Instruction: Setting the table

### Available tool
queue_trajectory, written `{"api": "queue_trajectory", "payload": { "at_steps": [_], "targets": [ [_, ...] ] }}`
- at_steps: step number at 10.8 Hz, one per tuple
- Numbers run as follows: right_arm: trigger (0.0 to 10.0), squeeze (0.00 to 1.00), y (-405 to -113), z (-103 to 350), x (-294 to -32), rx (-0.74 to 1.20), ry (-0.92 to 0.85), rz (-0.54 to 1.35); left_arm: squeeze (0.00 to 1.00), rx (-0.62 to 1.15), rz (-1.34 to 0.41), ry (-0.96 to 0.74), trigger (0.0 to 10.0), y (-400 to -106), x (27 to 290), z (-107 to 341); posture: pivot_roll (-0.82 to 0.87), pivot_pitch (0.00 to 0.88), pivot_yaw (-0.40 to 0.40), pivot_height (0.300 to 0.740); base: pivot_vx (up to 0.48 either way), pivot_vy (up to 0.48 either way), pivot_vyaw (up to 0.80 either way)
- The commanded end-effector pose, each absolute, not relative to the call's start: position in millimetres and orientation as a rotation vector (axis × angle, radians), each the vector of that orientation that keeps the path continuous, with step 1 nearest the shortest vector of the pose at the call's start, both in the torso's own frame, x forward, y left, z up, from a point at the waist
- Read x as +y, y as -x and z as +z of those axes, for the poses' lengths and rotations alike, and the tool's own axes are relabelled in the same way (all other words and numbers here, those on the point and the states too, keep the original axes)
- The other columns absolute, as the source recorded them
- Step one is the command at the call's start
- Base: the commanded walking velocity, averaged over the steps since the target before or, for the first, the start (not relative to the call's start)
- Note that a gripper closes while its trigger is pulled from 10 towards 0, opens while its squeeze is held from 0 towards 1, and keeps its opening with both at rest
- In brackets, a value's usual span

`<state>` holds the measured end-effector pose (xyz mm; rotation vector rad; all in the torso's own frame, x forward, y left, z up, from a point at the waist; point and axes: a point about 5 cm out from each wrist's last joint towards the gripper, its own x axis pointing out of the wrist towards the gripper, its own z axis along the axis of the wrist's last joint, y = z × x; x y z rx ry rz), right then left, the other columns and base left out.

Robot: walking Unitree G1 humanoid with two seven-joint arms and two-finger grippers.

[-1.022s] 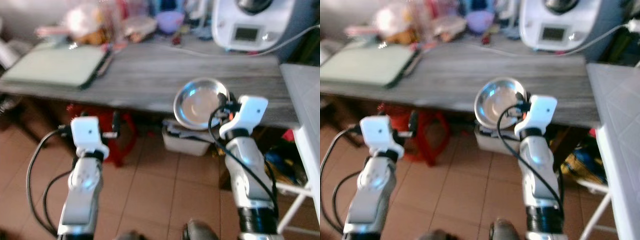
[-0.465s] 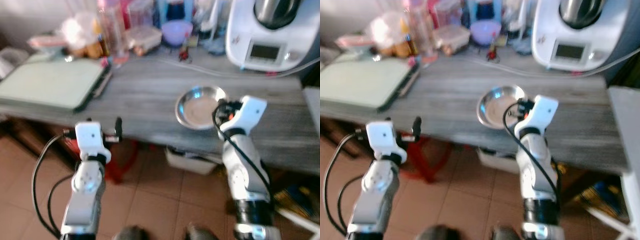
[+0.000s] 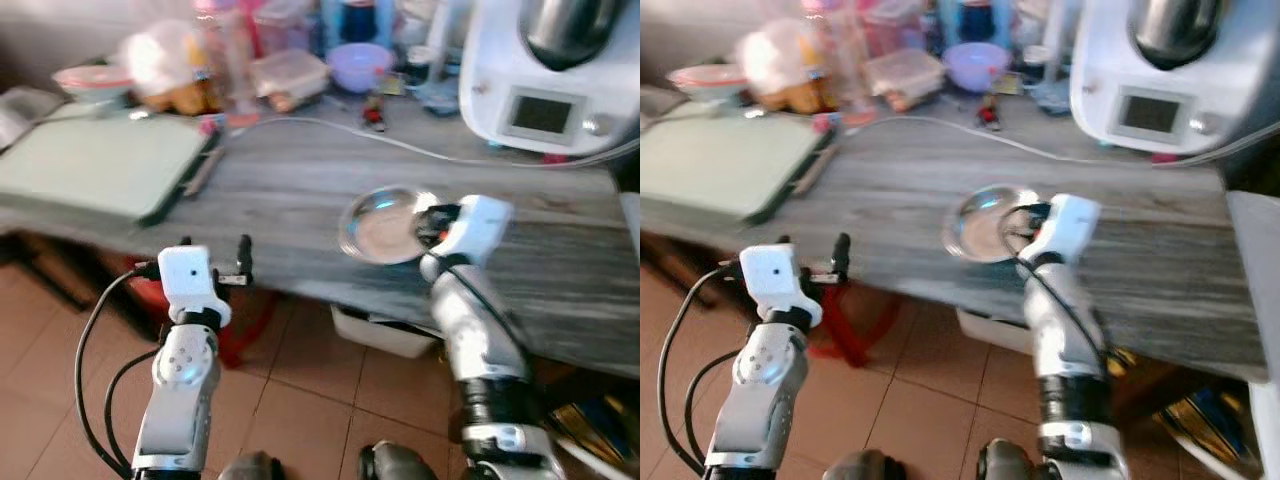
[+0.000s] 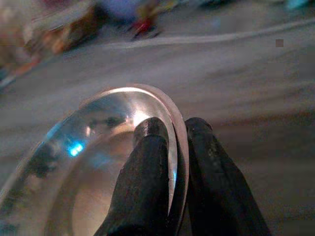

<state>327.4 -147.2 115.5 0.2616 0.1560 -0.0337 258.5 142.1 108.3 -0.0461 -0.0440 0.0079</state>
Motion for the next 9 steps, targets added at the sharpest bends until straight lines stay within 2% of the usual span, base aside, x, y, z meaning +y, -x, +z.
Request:
{"api": "queue_trajectory", "payload": {
  "at_steps": [1, 3, 4, 5, 6, 9],
  "targets": [
    [10.0, 0.0, -330.4, 112.7, -144.1, 0.201, -0.254, -0.011, 0.0, -0.046, 0.012, 0.041, 10.0, -258.4, 144.5, 110.4, 0.01, 0.088, 0.056, 0.74, 0.0, 0.0, 0.0],
    [10.0, 0.0, -329.5, 106.8, -133.9, 0.237, -0.23, 0.035, 0.0, -0.034, 0.017, 0.037, 10.0, -257.2, 144.4, 108.5, 0.01, 0.092, 0.055, 0.74, 0.0, 0.0, 0.0],
    [10.0, 0.0, -333.7, 104.0, -143.5, 0.245, -0.174, -0.033, 0.0, -0.031, 0.019, 0.036, 10.0, -256.2, 144.4, 108.2, 0.02, 0.094, 0.055, 0.74, 0.0, 0.0, 0.0],
    [10.0, 0.0, -337.9, 103.5, -148.7, 0.252, -0.2, -0.045, 0.0, -0.027, 0.022, 0.033, 10.0, -255.2, 145.8, 107.4, 0.02, 0.095, 0.056, 0.74, 0.0, 0.0, 0.0],
    [10.0, 1.0, -342.2, 104.1, -151.7, 0.258, -0.207, -0.054, 0.0, -0.024, 0.023, 0.027, 10.0, -254.7, 147.3, 107.0, 0.03, 0.094, 0.055, 0.74, 0.0, 0.0, 0.0],
    [10.0, 1.0, -346.6, 104.0, -149.4, 0.282, -0.204, -0.033, 0.0, 0.037, 0.057, 0.002, 10.0, -252.7, 153.0, 97.6, 0.03, 0.098, 0.053, 0.74, 0.0, 0.0, 0.0]
  ]
}}
